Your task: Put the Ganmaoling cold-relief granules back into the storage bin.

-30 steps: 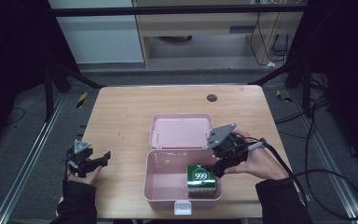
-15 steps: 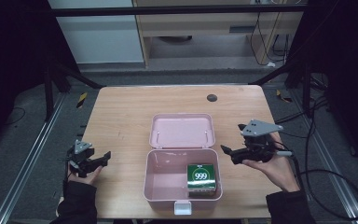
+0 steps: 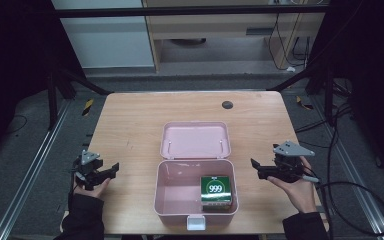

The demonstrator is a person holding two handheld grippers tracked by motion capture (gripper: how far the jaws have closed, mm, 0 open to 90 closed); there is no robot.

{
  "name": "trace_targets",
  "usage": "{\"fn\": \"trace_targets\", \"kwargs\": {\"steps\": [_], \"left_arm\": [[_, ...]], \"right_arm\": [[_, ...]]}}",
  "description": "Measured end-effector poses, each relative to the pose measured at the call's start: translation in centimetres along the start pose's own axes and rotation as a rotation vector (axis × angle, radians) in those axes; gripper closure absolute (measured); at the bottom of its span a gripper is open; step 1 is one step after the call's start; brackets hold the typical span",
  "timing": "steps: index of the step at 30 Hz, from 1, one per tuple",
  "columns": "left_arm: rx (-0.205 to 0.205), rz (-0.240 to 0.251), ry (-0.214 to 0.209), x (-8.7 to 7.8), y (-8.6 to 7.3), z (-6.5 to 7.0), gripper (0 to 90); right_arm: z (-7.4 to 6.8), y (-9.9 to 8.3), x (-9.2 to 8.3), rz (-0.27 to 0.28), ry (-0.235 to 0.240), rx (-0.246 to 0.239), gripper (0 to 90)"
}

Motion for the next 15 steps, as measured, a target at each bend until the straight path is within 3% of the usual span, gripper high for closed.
{"fn": "trace_targets", "kwargs": {"steps": [8, 15], "left_arm": [[0.011, -0.016, 0.005, 0.2, -0.3, -0.2, 33.6], [0.024, -0.027, 0.022, 0.6, -0.7, -0.4, 30.0]], "right_arm": [[2.3, -3.3, 0.7, -0.025, -0.107, 0.064, 7.3], [3.3, -5.1, 1.3, -0.058, -0.136, 0.093, 6.5]]}}
Point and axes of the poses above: each handheld gripper's, and its own axes: x roughly forward along the jaws, y roughly out of its top, z roughly to its right, the point moved 9 cm from there along x, roughly forward along the jaws, and after that the axes turned 2 degrees about z, right-handed, at the moved point
